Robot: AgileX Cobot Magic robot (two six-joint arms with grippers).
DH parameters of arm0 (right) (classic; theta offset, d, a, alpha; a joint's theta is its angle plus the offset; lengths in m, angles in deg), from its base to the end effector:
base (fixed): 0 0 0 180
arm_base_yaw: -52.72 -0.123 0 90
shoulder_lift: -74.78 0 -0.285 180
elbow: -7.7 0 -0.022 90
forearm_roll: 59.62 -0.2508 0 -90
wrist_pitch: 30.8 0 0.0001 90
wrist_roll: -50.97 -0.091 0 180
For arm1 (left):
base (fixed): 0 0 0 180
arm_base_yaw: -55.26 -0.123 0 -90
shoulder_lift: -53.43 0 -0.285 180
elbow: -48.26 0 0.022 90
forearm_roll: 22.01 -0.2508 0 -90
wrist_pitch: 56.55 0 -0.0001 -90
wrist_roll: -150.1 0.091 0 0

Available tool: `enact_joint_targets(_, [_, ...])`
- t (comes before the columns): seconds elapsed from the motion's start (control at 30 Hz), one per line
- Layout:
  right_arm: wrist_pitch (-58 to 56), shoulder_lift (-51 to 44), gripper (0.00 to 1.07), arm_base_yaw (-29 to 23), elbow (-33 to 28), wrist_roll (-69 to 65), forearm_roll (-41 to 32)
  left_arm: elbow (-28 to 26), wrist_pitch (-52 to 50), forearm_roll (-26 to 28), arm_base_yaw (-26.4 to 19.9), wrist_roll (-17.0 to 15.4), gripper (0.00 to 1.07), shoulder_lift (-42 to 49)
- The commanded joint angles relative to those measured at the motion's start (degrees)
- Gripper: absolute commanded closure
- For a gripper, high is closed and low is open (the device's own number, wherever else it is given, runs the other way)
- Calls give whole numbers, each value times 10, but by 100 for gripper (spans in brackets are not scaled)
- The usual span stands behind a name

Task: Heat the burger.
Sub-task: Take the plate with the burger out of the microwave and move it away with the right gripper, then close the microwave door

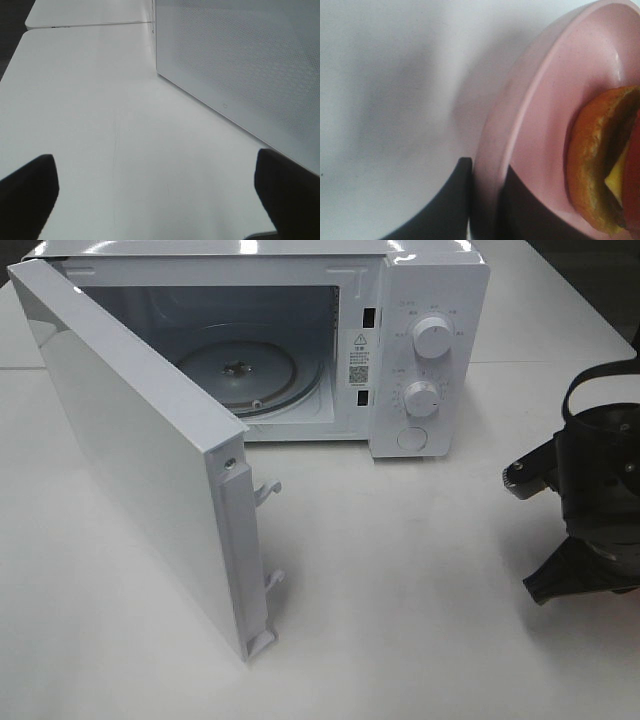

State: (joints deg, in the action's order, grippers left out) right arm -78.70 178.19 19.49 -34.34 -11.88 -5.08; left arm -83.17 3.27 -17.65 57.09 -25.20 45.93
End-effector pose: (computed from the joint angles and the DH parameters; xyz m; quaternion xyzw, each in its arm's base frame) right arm 0.2215 0.0793 0.1337 -0.1075 0.9416 -0.2787 0.1555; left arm -0.0052 -0.0058 0.2788 0.0495 0.8455 -0.0247 0.5311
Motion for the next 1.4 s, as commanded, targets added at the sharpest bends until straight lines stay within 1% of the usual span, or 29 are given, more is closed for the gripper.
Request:
enact_joint_targets(0.03, [-29, 16, 103, 1, 2, -26, 38, 1, -5, 2, -2, 0, 7, 13])
enact_joint_targets(0.23, [23, 47, 102, 1, -14, -68, 43, 1, -5, 2, -2, 0, 7, 13])
enact_joint_targets(0.53, [23, 89, 98, 1, -14, -96, 43, 1, -5, 2, -2, 0, 7, 13])
enact_joint_targets(0.6, [23, 90, 93, 1, -14, -99, 42, 1, -5, 2, -2, 0, 7, 13])
enact_joint_targets(0.63, [23, 90, 93, 1, -14, -99, 42, 1, -5, 2, -2, 0, 7, 13])
enact_joint_targets(0.7, [23, 90, 79, 1, -14, -98, 41, 1, -5, 2, -2, 0, 7, 13])
enact_joint_targets(0.73, [23, 90, 79, 1, -14, -98, 41, 1, -5, 2, -2, 0, 7, 13])
enact_joint_targets(0.77, [23, 90, 74, 1, -14, -98, 38, 1, -5, 2, -2, 0, 7, 13])
enact_joint_targets(0.8, [23, 90, 74, 1, -14, -98, 38, 1, -5, 2, -2, 0, 7, 13])
enact_joint_targets(0.87, [23, 90, 58, 1, -13, -90, 23, 1, -5, 2, -2, 0, 7, 13])
enact_joint_targets(0.97, [23, 89, 55, 1, -13, -87, 22, 1, -5, 2, -2, 0, 7, 13])
enact_joint_targets(1.0, [23, 82, 51, 1, -13, -83, 16, 1, -5, 2, -2, 0, 7, 13])
enact_joint_targets(1.03, [23, 66, 51, 1, -13, -82, 11, 1, -5, 2, -2, 0, 7, 13])
enact_joint_targets(1.1, [25, 57, 51, 1, -13, -79, 11, 1, -5, 2, -2, 0, 7, 13])
enact_joint_targets(1.13, [25, 30, 51, 1, -13, -68, 9, 1, -5, 2, -2, 0, 7, 13])
enact_joint_targets(1.23, [25, 19, 51, 1, -13, -62, 7, 1, -5, 2, -2, 0, 7, 13])
enact_joint_targets(1.3, [25, -36, 51, 1, -13, -15, -24, 1, -5, 2, -2, 0, 7, 13])
enact_joint_targets(1.33, [25, -36, 51, 1, -13, -15, -24, 1, -5, 2, -2, 0, 7, 13])
enact_joint_targets(1.4, [25, -72, 51, 1, -13, 33, -58, 1, -5, 2, -2, 0, 7, 13])
